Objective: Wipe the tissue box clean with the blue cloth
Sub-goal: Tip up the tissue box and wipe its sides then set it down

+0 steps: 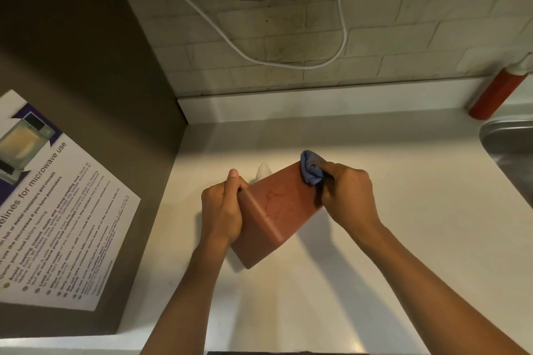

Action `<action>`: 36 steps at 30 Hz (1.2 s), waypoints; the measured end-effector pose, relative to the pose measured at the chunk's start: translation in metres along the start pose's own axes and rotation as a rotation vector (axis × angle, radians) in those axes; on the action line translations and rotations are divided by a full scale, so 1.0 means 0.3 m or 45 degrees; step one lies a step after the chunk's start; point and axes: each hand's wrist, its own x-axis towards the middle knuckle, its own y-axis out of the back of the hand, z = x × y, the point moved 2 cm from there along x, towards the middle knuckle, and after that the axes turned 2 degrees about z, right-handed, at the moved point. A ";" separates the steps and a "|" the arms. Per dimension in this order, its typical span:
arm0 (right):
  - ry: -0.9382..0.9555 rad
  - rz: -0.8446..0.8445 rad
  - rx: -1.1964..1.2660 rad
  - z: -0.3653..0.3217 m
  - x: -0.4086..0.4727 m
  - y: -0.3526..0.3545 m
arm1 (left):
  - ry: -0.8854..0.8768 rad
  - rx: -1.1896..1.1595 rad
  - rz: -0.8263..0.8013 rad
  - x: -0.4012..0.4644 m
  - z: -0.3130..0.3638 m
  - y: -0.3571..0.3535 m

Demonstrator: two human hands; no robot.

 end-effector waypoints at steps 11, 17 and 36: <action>0.017 -0.041 0.107 0.003 -0.015 0.023 | -0.082 0.013 -0.055 0.016 0.011 0.002; 0.323 0.016 0.245 -0.141 -0.090 0.028 | -0.066 0.006 -0.059 0.027 0.008 0.012; 0.164 -0.075 0.151 -0.105 -0.043 0.045 | -0.077 0.027 -0.058 0.028 0.039 0.009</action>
